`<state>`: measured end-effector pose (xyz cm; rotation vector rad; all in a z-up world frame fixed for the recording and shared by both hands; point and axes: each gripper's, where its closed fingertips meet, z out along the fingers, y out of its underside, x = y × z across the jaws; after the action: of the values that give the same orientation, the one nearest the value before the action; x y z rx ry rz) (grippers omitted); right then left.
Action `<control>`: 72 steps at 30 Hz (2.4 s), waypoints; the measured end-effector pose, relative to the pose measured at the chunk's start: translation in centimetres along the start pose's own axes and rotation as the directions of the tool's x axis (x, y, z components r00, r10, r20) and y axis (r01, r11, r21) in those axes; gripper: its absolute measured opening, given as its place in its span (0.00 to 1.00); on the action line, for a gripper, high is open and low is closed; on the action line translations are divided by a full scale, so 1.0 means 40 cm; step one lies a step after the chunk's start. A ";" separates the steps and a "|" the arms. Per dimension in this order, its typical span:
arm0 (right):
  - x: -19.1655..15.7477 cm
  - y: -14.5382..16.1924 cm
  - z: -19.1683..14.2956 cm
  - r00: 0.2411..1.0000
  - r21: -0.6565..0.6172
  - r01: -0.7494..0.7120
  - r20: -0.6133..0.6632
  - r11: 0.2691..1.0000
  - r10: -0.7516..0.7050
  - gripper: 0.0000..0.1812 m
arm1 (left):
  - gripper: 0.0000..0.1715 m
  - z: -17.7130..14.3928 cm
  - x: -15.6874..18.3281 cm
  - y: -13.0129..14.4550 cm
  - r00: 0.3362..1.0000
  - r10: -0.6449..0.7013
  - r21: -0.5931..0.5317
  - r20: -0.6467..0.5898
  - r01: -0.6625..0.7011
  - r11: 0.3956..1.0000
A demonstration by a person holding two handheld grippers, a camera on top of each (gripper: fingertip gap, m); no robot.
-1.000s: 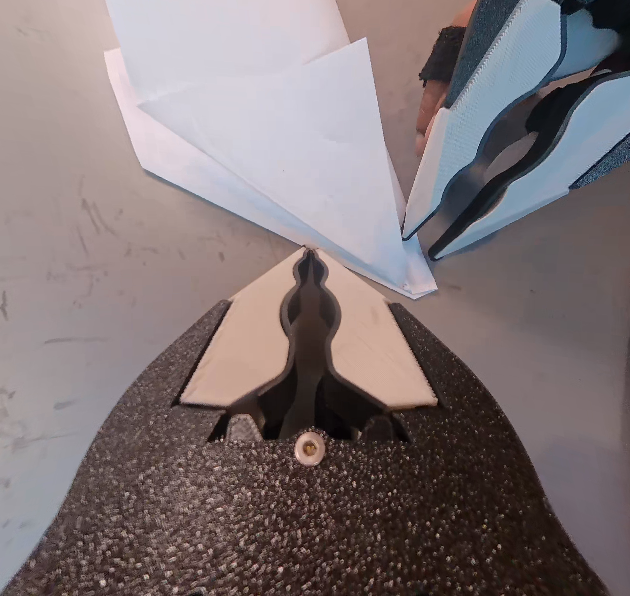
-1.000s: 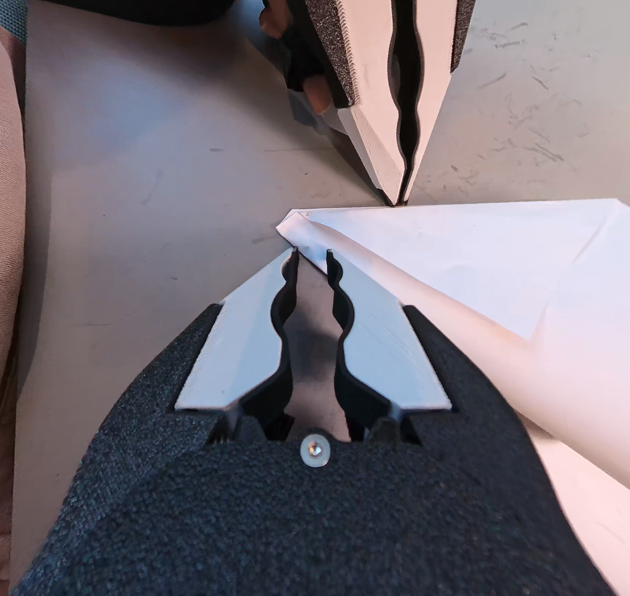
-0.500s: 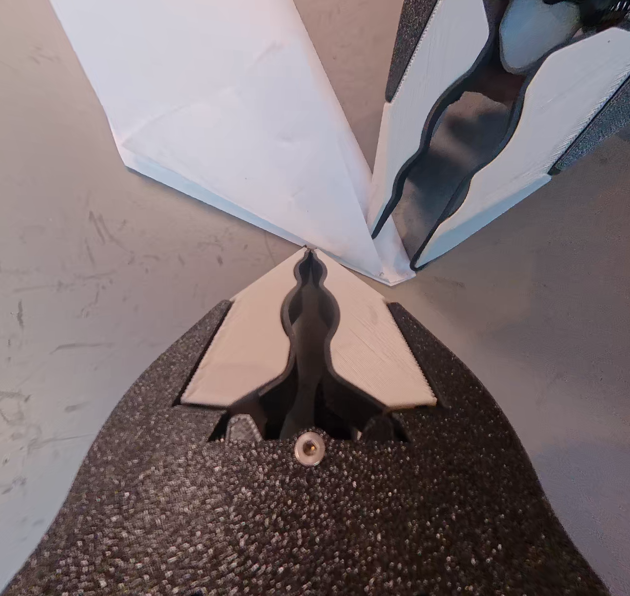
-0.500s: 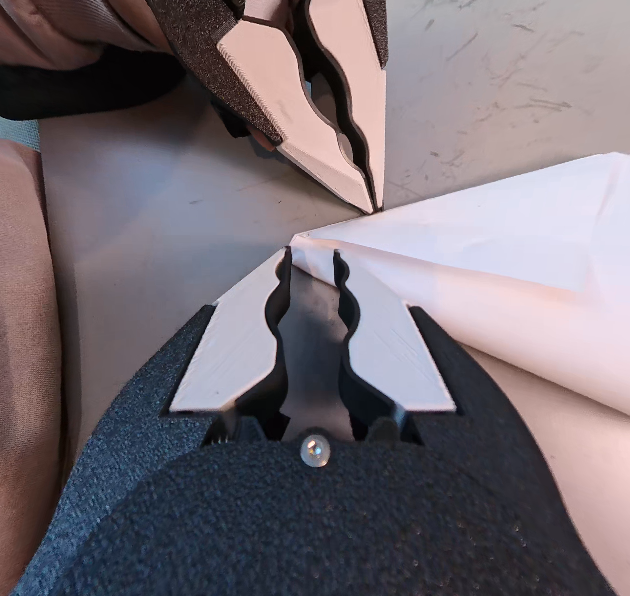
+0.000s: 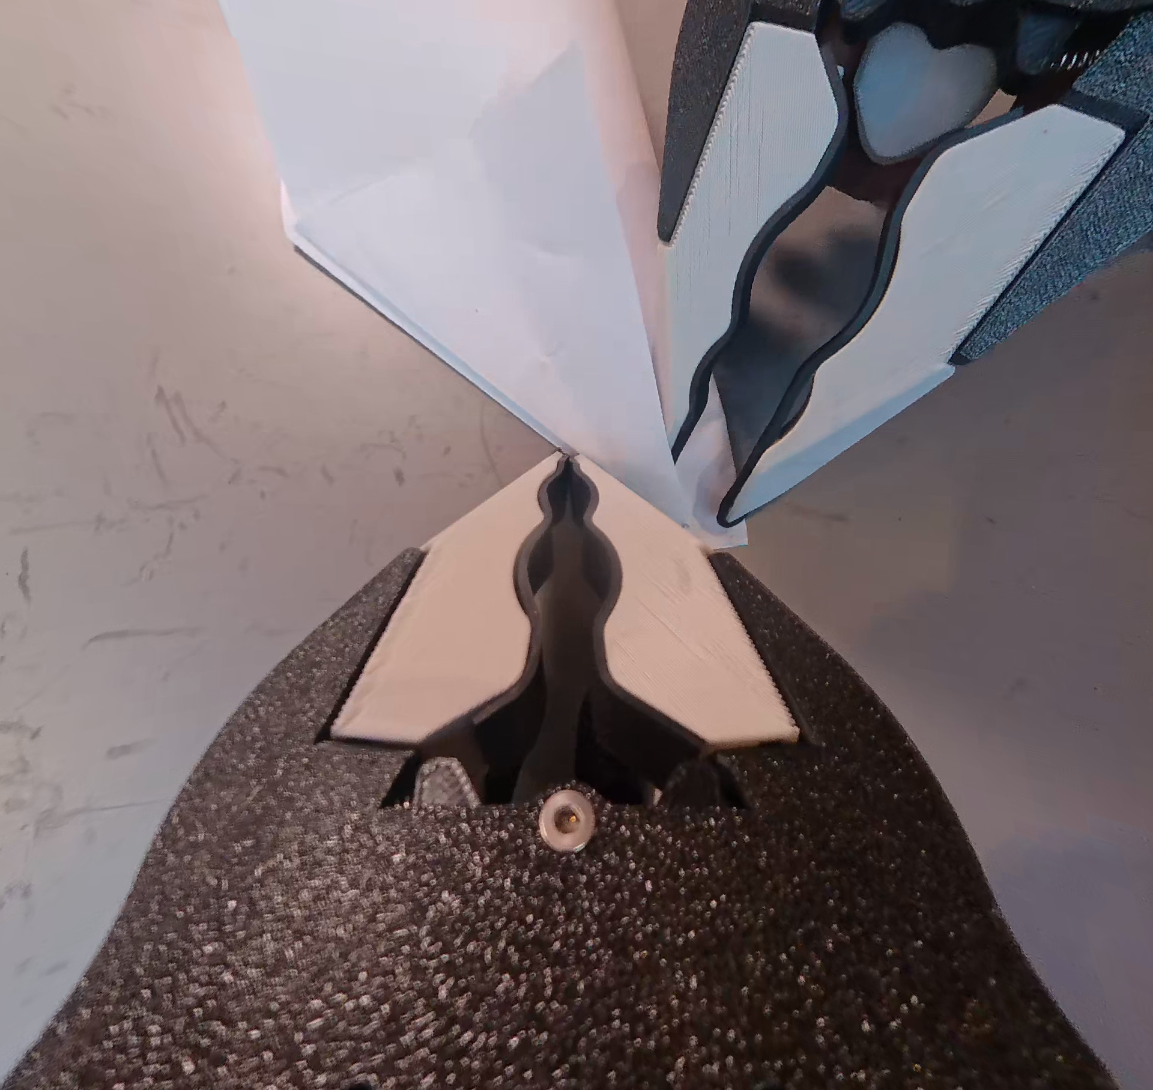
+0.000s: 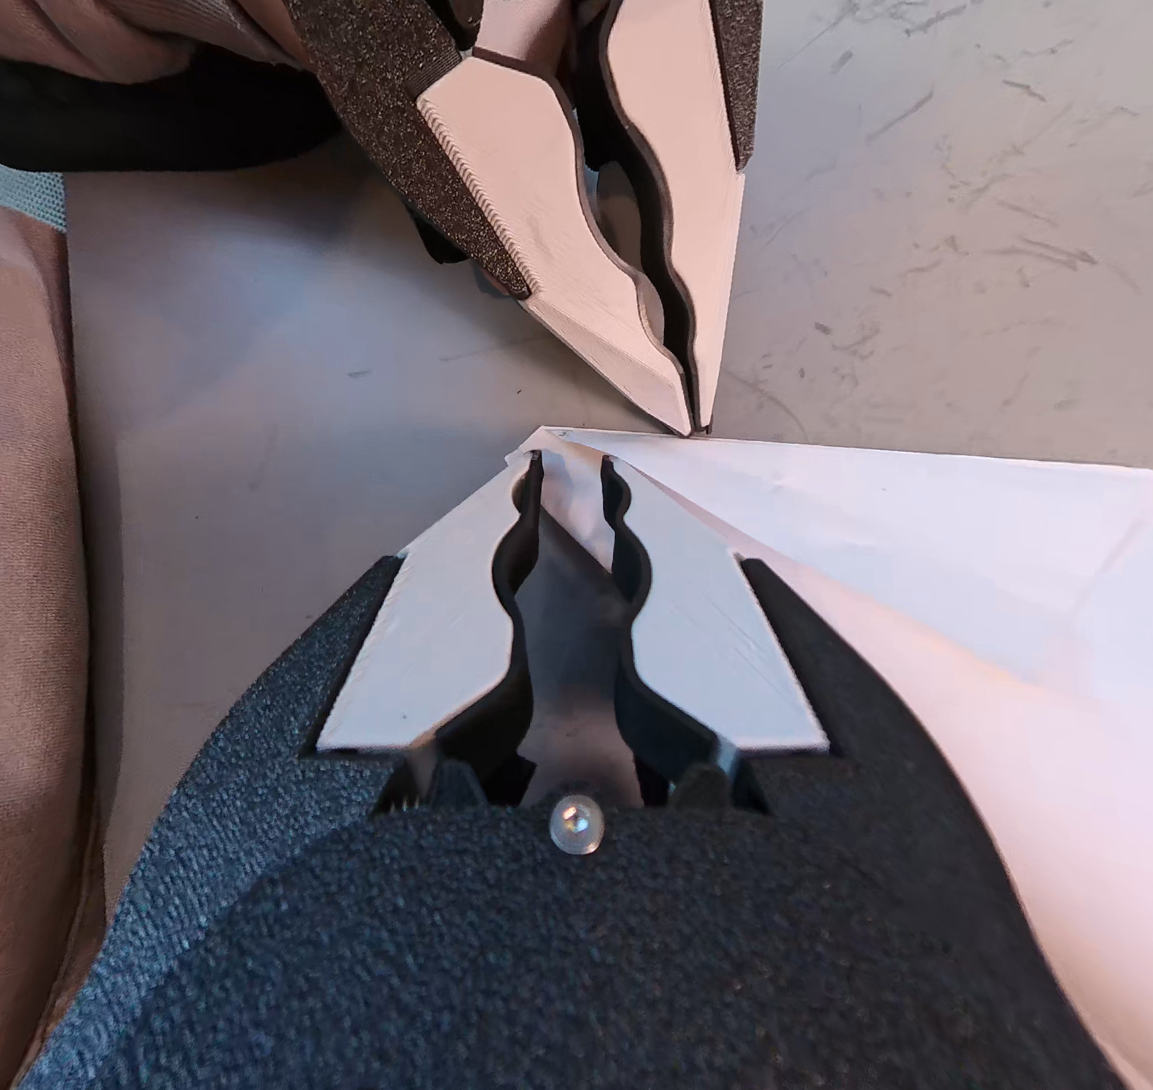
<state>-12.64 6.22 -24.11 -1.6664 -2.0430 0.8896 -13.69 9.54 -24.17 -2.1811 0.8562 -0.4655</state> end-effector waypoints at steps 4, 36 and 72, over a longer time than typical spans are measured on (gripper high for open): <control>0.000 0.002 0.000 0.998 -0.012 0.057 0.000 0.998 -0.057 0.09 | 0.00 -0.001 0.000 0.001 1.000 -0.014 -0.001 -0.020 0.014 1.000; -0.006 -0.001 0.008 0.948 -0.111 0.312 0.098 0.944 -0.302 0.06 | 0.03 -0.038 -0.013 0.018 0.980 -0.137 -0.008 -0.142 0.137 0.991; -0.001 -0.002 -0.009 0.973 -0.012 0.227 0.034 0.974 -0.227 0.10 | 0.06 -0.022 -0.004 0.020 0.999 -0.015 -0.067 0.039 0.017 0.998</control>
<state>-12.48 6.28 -23.79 -1.3975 -2.2132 0.8287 -14.65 8.80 -24.18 -2.2528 0.8455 -0.4070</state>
